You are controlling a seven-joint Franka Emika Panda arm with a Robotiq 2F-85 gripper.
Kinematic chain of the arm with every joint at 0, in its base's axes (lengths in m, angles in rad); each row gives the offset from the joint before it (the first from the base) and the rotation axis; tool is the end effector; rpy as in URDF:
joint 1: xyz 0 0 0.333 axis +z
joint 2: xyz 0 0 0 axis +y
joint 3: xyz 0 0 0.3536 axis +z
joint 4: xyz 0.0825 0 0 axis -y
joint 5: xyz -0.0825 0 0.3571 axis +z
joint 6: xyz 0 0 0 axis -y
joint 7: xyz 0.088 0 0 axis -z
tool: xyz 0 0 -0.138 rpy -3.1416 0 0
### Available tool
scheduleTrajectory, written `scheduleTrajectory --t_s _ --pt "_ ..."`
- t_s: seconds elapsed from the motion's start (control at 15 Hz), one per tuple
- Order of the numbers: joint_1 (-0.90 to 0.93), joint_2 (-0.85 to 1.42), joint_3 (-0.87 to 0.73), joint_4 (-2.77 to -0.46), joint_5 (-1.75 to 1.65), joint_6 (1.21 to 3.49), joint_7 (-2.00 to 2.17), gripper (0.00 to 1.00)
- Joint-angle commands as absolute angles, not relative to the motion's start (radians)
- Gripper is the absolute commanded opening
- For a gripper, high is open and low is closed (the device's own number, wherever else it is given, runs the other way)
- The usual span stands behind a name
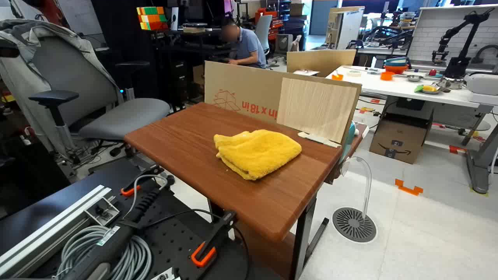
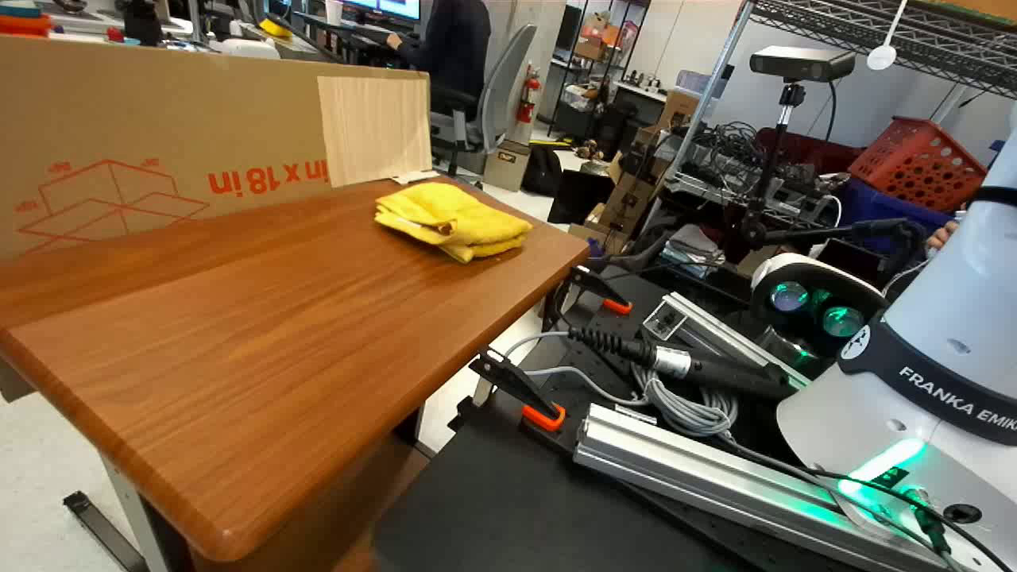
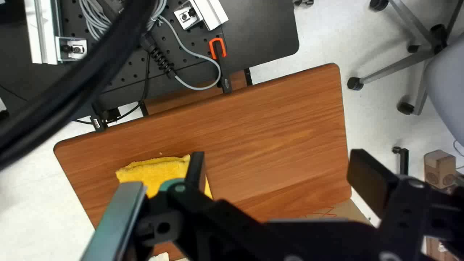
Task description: Use the towel to wipe the desk
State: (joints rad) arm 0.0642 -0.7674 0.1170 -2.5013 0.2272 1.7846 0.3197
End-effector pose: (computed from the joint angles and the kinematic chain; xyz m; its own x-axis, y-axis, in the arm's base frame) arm 0.2664 0.0830 0.5340 0.9776 -0.2104 -0.0015 -0.2083 -0.9666 -0.1496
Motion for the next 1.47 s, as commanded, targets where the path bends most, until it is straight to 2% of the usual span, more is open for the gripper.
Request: scheduleTrajectory --t_s 0.0,0.33,0.47,0.87,1.2,1.27,1.33,1.4 --pt "0.05 -0.768 0.127 -2.498 0.234 1.78 0.312 1.0" --pt "0.05 -0.768 0.127 -2.498 0.234 1.78 0.312 1.0" --pt "0.025 -0.705 0.135 -2.465 0.243 1.816 0.361 1.0" --pt "-0.125 -0.42 0.13 -2.439 0.182 2.121 0.55 1.0" --pt "-0.19 -0.141 0.115 -2.408 0.027 2.27 0.809 1.0" --pt "-0.181 -0.112 0.1 -2.377 0.014 2.212 0.85 1.0" --pt "-0.145 -0.194 0.075 -2.452 0.045 2.249 0.768 1.0" --pt "-0.14 -0.162 0.066 -2.442 0.04 2.25 0.779 1.0"
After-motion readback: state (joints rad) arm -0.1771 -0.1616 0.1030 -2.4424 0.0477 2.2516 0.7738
